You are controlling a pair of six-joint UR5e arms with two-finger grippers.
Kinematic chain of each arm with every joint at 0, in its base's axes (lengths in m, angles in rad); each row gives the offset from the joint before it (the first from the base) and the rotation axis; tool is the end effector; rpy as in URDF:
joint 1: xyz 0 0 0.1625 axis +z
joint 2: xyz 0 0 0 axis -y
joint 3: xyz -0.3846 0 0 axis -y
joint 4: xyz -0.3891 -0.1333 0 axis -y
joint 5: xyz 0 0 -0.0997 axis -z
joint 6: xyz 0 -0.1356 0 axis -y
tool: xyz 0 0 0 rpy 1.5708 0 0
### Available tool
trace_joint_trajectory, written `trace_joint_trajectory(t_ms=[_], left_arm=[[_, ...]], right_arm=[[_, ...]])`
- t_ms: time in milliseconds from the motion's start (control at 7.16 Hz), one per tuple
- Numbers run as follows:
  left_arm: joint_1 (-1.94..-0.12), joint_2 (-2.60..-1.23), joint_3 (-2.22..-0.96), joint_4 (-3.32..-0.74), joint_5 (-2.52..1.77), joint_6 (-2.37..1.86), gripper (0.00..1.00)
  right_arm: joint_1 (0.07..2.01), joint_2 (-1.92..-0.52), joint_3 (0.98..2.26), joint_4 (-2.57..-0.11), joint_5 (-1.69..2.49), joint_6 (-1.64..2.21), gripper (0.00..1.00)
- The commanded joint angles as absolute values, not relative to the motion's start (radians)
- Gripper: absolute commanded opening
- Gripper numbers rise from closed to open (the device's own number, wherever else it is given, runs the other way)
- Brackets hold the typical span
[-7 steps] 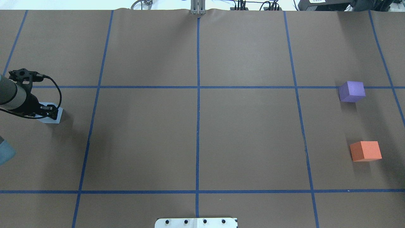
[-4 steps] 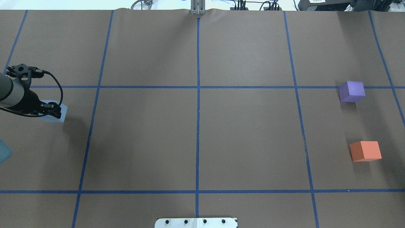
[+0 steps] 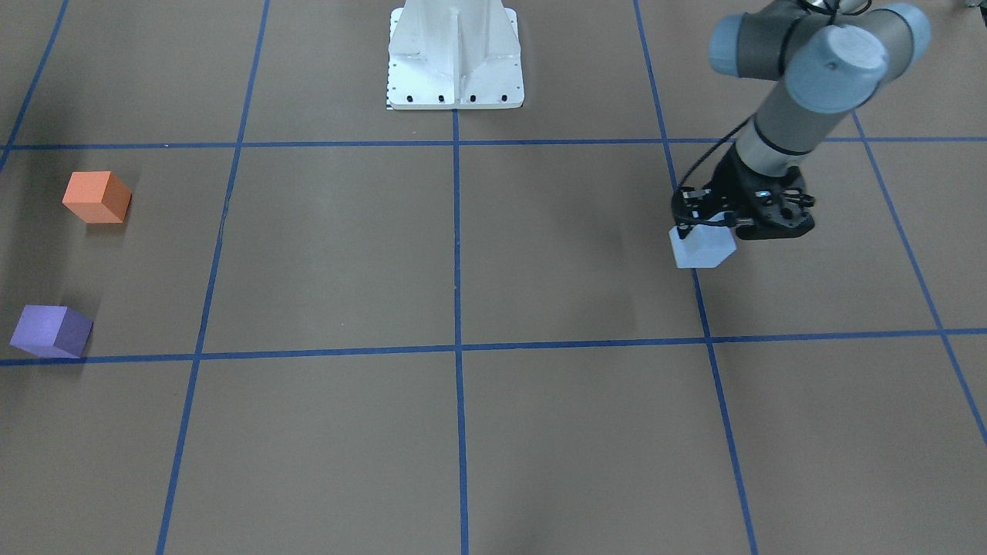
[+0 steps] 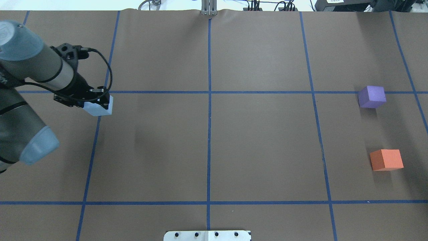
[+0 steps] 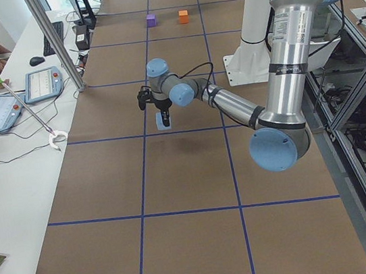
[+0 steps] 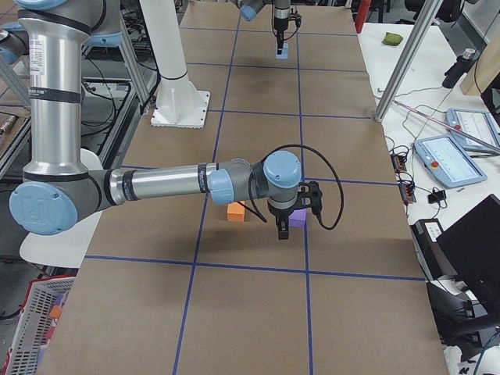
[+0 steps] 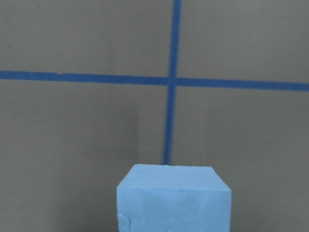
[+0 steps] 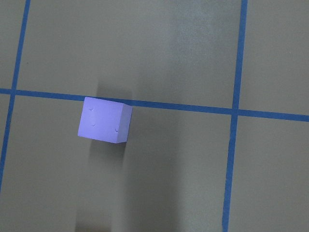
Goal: Place blue block between orange and purple blocks
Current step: 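Carry the light blue cube with the left gripper to the table center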
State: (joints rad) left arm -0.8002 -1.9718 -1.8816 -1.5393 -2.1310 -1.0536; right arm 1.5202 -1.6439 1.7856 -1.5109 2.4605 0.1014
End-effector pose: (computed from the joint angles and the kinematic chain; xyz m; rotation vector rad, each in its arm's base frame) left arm 0.3702 -0.4692 0.2890 -0.0203 0.8519 -0.0752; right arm 0.0041 -0.4727 0.5548 0.1202 -0.8981 -0.0424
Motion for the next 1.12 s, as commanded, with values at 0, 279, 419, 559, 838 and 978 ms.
trace_joint_trajectory(t_ms=[0, 279, 419, 559, 838, 978], left_arm=[[-0.655, -2.252, -1.812, -1.393, -2.052, -1.196, 0.00], [-0.579, -2.432, -1.625, -1.399, -2.004, -1.250, 0.00], [-0.548, -2.503, -1.533, -1.408, -1.952, -1.250, 0.00], [-0.543, -2.569, -1.429, -1.425, -1.948, -1.247, 0.00], [-0.522, -2.585, -1.275, -1.605, -1.913, -1.249, 0.00], [-0.520, -2.583, -1.237, -1.638, -1.911, -1.249, 0.00]], right_arm=[[1.519, -1.641, 1.786, -1.509, 2.465, 0.138, 1.00], [1.519, -1.619, 1.798, -1.512, 2.462, 0.161, 1.00], [1.506, -1.609, 1.824, -1.516, 2.462, 0.204, 1.00], [1.502, -1.585, 1.860, -1.519, 2.461, 0.274, 1.00], [1.444, -1.537, 1.934, -1.523, 2.473, 0.479, 1.00], [1.421, -1.511, 1.989, -1.567, 2.476, 0.545, 1.00]])
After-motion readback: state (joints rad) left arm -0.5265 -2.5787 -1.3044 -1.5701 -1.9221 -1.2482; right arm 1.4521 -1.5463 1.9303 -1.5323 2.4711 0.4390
